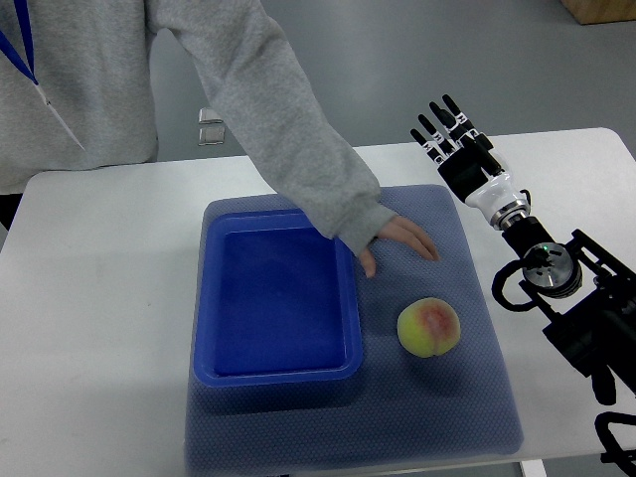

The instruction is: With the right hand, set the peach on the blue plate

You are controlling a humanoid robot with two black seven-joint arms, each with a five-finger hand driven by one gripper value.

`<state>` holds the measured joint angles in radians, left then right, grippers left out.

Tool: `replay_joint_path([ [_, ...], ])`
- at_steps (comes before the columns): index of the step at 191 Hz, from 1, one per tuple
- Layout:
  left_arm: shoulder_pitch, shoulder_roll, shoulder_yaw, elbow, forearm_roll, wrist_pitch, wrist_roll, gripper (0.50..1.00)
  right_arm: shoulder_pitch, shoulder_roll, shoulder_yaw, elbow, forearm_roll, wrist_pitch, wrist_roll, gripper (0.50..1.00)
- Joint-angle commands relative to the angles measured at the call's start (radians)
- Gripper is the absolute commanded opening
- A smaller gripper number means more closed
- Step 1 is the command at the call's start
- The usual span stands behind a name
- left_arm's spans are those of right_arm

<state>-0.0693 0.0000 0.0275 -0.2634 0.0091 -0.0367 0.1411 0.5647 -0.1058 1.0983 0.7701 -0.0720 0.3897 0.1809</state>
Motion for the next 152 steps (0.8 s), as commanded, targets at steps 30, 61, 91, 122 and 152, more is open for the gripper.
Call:
replay_joint_path([
  [30, 0.000, 0.000, 0.000, 0.000, 0.000, 0.001, 0.000, 1.000, 0.004, -0.003, -0.002, 0.001, -0.002, 0.000, 0.000, 0.932],
  [61, -0.001, 0.000, 0.000, -0.002, 0.000, 0.001, -0.002, 1.000, 0.024, -0.044, -0.032, 0.037, -0.134, -0.006, -0.009, 0.932],
  [91, 0.000, 0.000, 0.000, -0.003, 0.002, 0.000, 0.000, 1.000, 0.084, -0.133, -0.136, 0.075, -0.370, -0.018, -0.015, 0.932],
  [122, -0.001, 0.000, 0.000, -0.003, 0.002, 0.000, -0.002, 1.000, 0.232, -0.369, -0.466, 0.294, -0.732, -0.029, -0.089, 0.932],
  [152, 0.000, 0.000, 0.000, 0.000, 0.002, 0.000, 0.000, 1.000, 0.464, -0.604, -0.865, 0.457, -0.839, 0.046, -0.095, 0.932],
])
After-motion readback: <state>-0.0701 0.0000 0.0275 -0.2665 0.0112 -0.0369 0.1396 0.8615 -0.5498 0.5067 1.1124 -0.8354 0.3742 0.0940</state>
